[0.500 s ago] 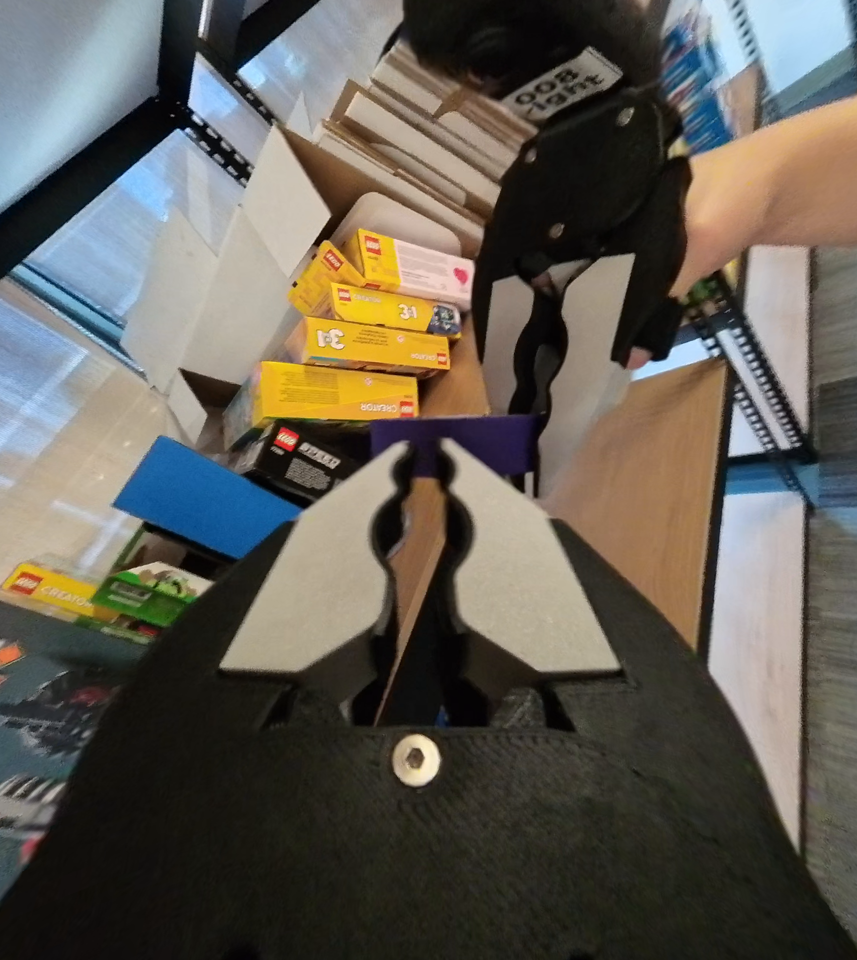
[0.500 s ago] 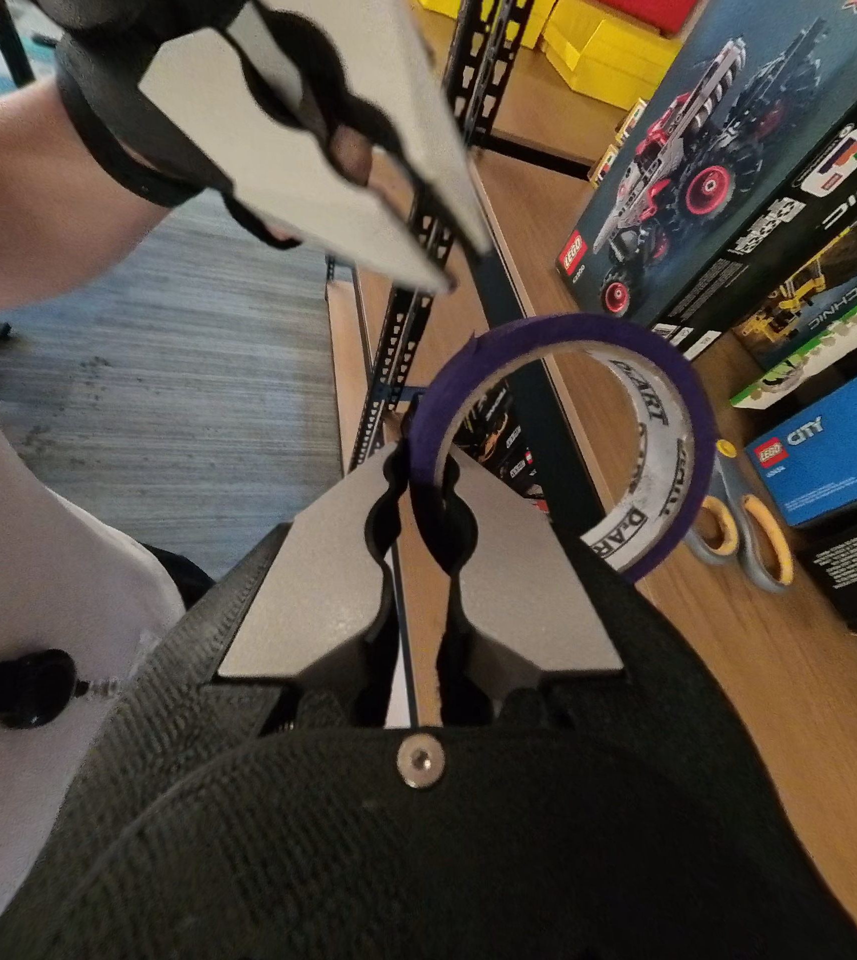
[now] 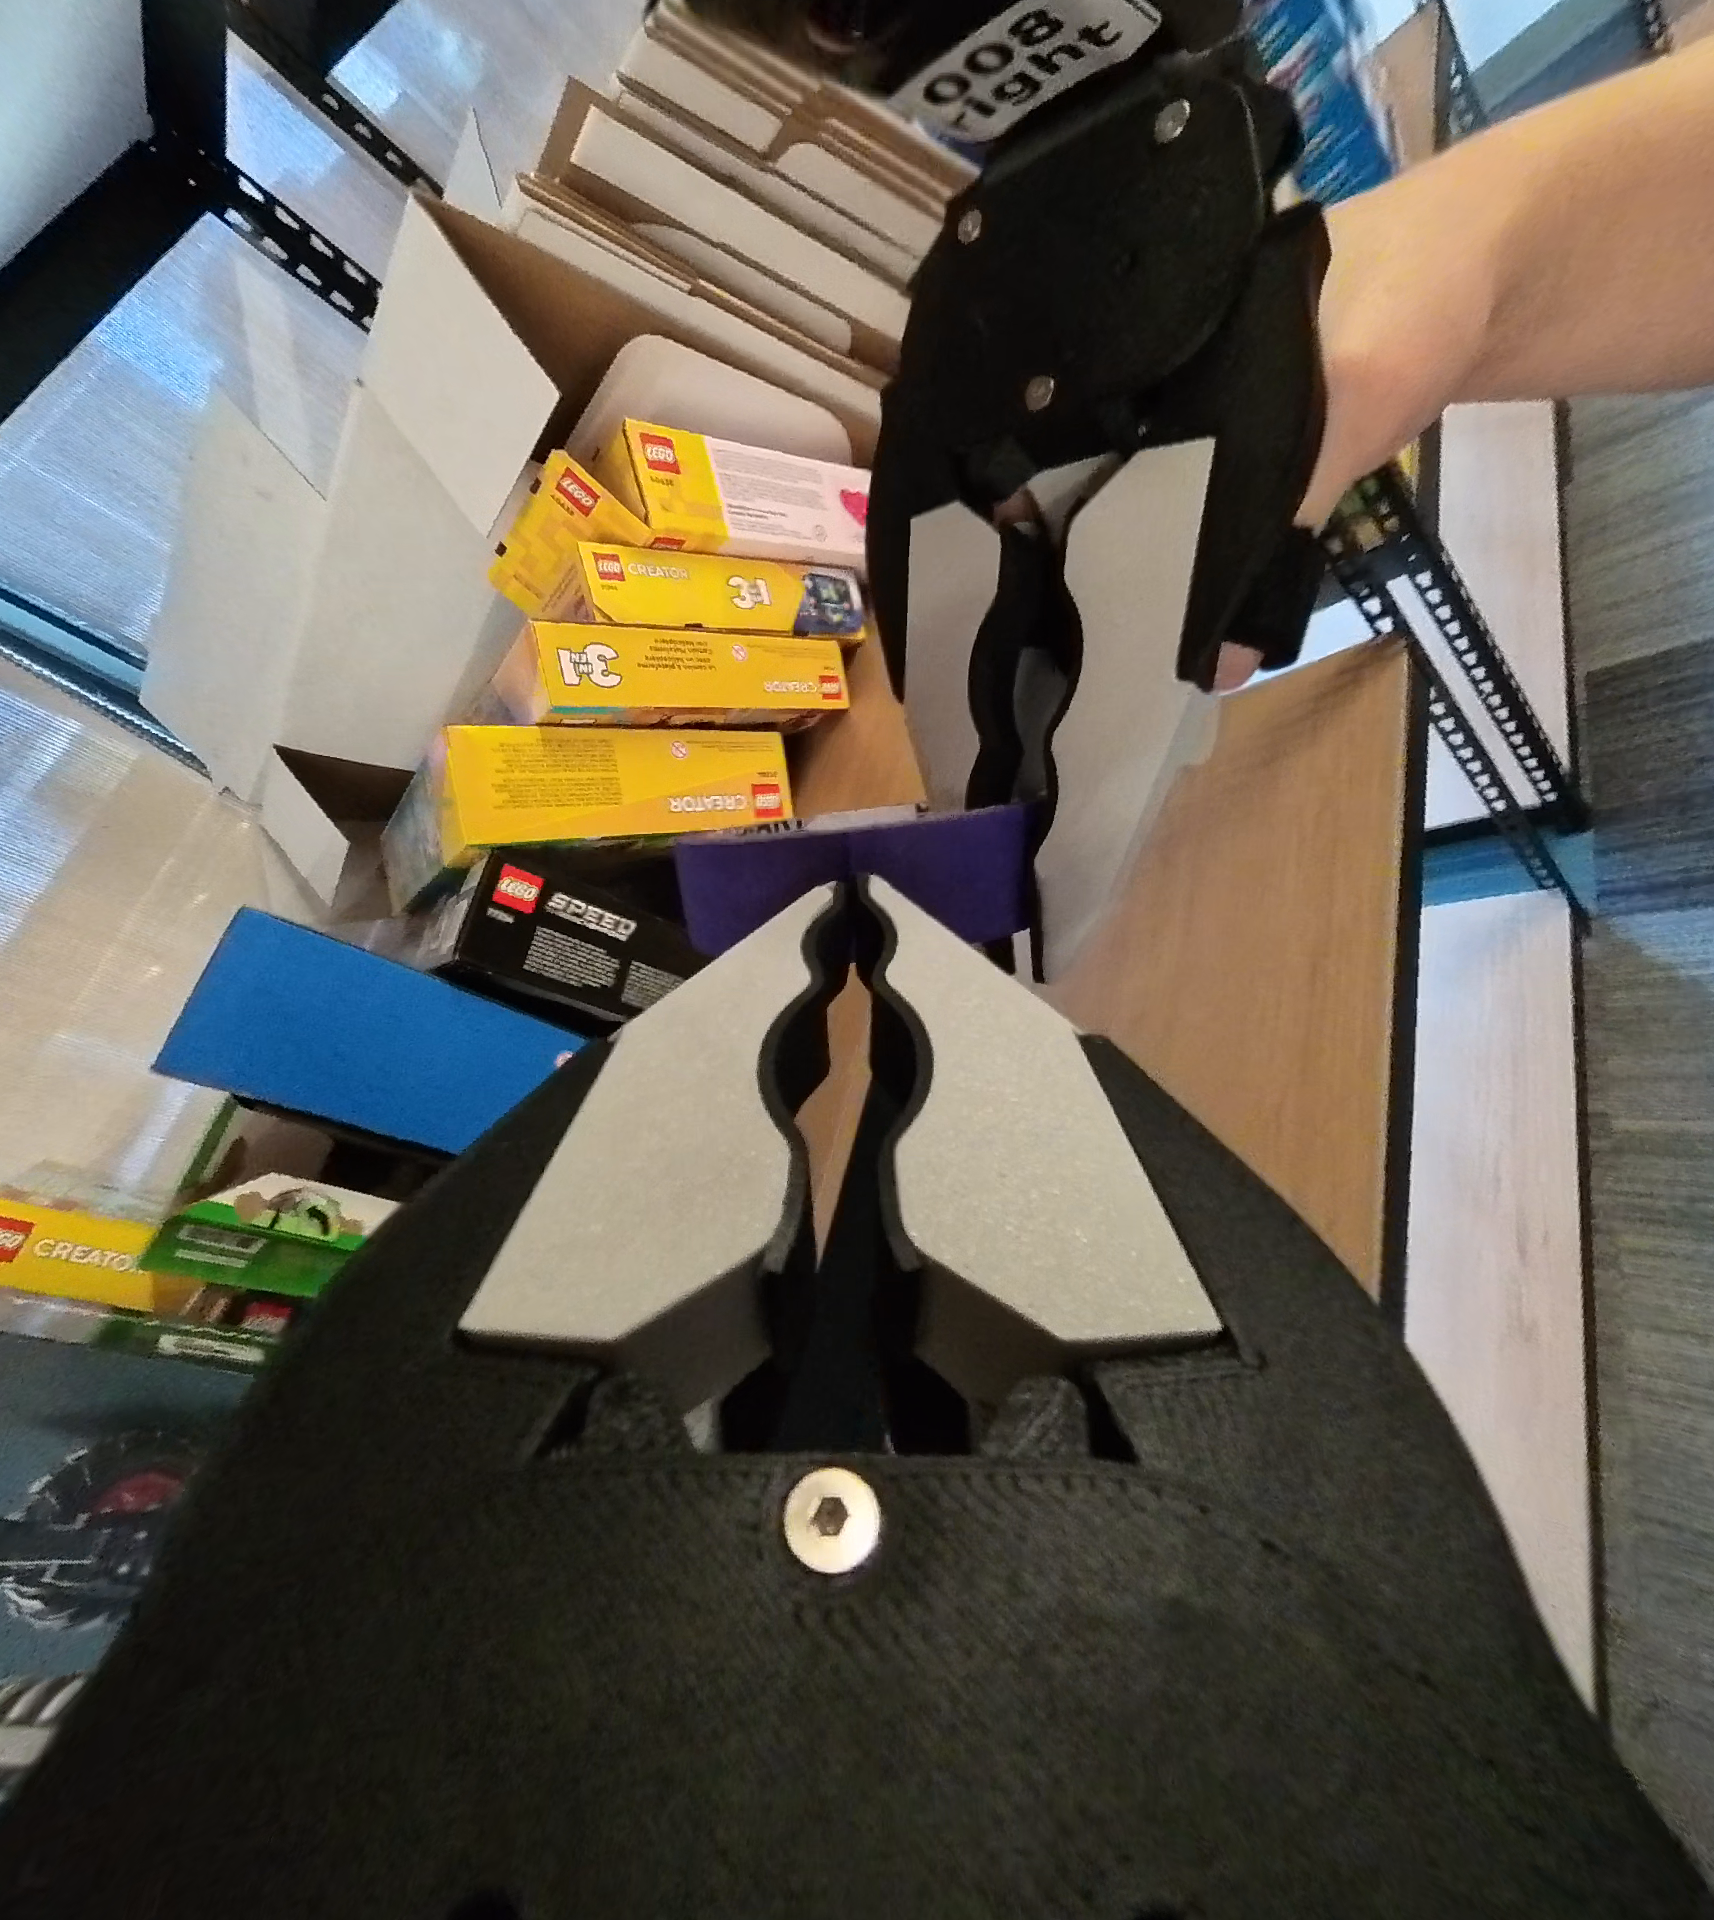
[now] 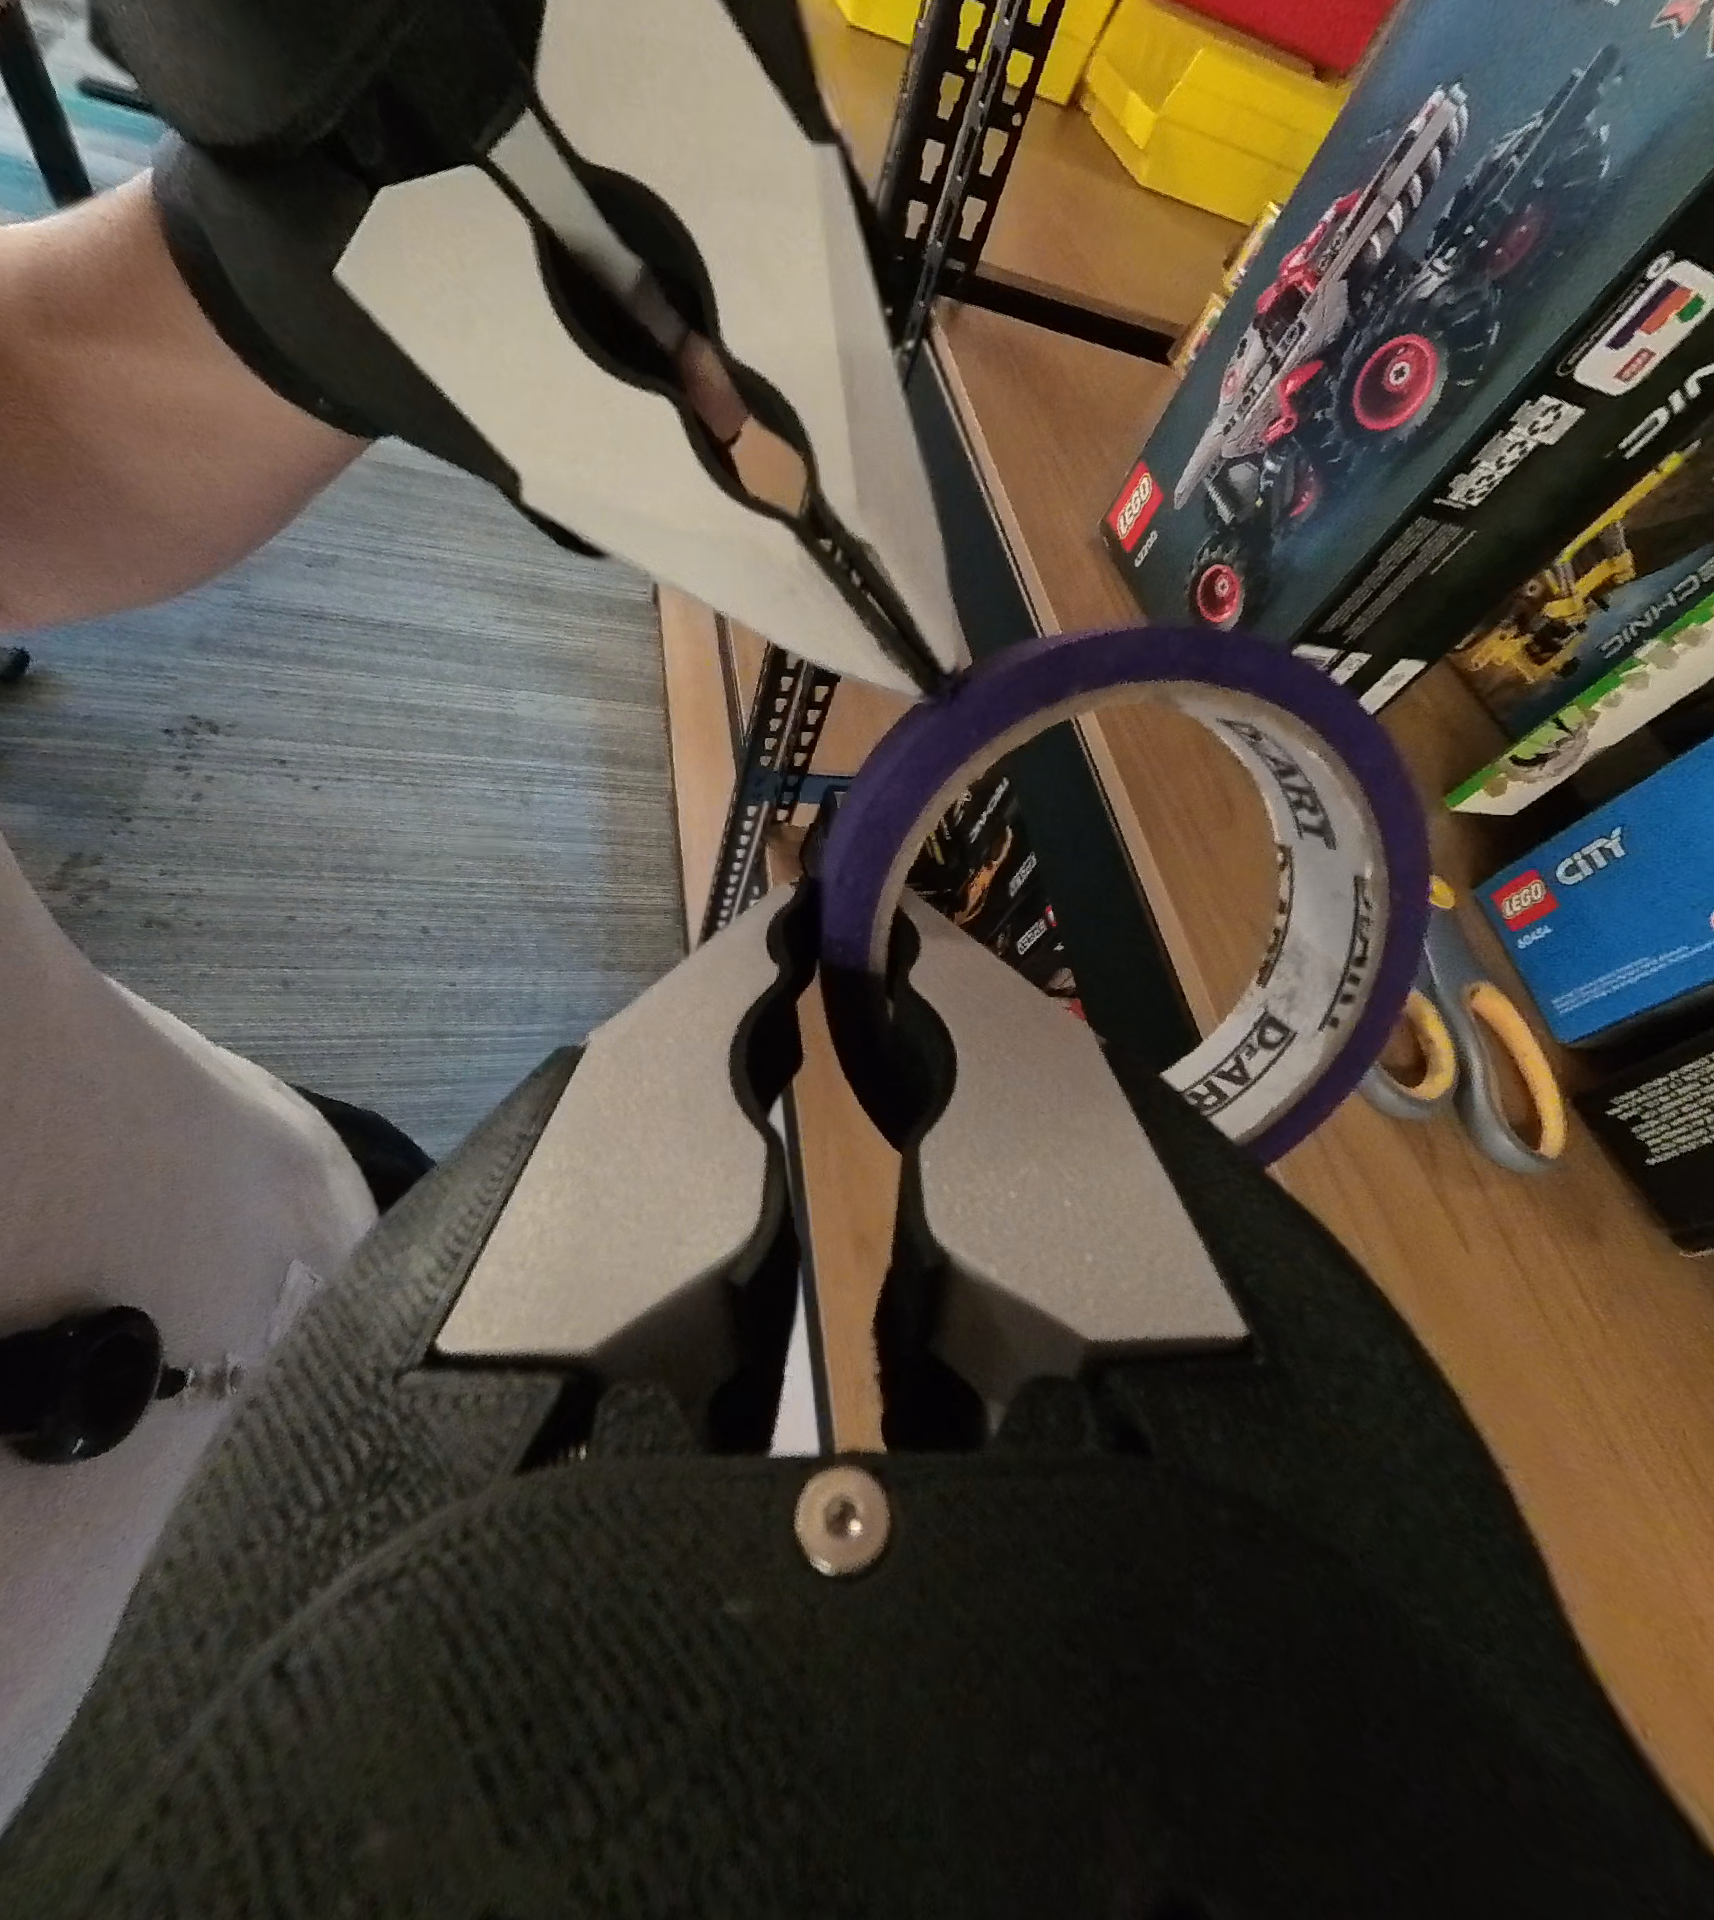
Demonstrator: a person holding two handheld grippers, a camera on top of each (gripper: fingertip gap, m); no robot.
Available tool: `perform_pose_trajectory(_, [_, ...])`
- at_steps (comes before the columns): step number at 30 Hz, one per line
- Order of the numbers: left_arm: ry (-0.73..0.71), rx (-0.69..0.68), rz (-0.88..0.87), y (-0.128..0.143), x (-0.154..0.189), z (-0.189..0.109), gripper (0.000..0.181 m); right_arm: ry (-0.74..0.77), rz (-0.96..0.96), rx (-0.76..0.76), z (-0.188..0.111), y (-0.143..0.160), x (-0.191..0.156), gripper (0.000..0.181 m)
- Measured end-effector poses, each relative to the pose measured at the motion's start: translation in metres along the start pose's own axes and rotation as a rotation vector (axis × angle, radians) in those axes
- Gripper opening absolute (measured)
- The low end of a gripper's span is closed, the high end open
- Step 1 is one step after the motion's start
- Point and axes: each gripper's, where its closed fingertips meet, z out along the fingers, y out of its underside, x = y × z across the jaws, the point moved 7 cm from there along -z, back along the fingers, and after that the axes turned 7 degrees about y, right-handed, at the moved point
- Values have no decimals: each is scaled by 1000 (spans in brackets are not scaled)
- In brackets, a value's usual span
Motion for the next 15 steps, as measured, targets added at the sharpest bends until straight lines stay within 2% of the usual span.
perform_pose_trajectory(4, [-27,-41,54,-4,2,3,0,9,97,7,1,2,6,9])
perform_pose_trajectory(10, [-26,-80,34,-4,5,3,0,3,219,-5,6,5,11,9])
perform_pose_trajectory(15, [-25,-131,17,1,7,2,0,-53,416,-1,17,9,18,10])
